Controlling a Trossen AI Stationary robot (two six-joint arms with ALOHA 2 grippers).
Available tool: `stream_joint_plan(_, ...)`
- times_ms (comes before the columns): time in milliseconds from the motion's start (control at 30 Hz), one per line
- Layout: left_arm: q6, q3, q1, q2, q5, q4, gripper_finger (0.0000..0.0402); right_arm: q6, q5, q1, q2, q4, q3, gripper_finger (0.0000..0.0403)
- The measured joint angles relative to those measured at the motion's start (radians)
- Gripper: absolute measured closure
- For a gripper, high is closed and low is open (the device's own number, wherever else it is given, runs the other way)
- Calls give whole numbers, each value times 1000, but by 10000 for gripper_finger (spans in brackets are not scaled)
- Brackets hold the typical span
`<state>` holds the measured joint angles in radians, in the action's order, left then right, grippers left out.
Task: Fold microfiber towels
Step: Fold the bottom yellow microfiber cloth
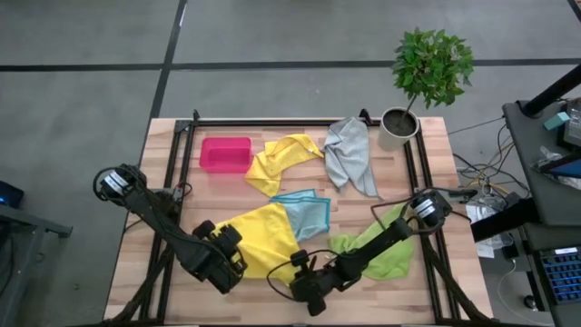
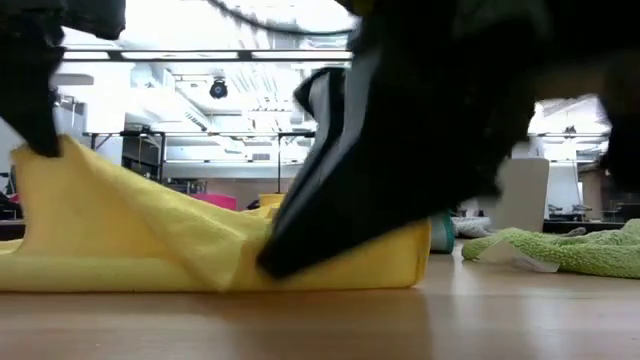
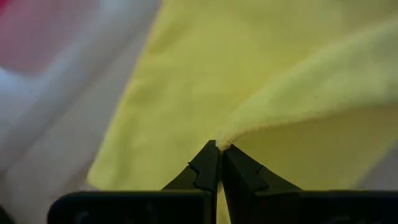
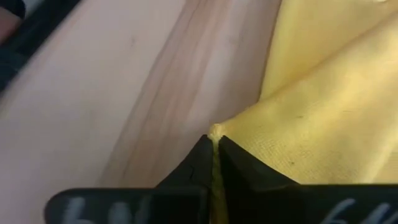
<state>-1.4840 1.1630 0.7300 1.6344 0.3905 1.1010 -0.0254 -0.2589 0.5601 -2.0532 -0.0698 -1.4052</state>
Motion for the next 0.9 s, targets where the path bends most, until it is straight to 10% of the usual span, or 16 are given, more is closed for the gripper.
stream_joint_plan(267,147,67,62,0,-281,-267,402,-13,101,3,151,-127,13,394)
stream_joint_plan(533,234,98,165,0,-293,-666,402,-28,376,5,231,-124,16,394)
stream_joint_plan(900,-13,82,191,0,-245,-348,402,46,329,-59,231,-170,16,394)
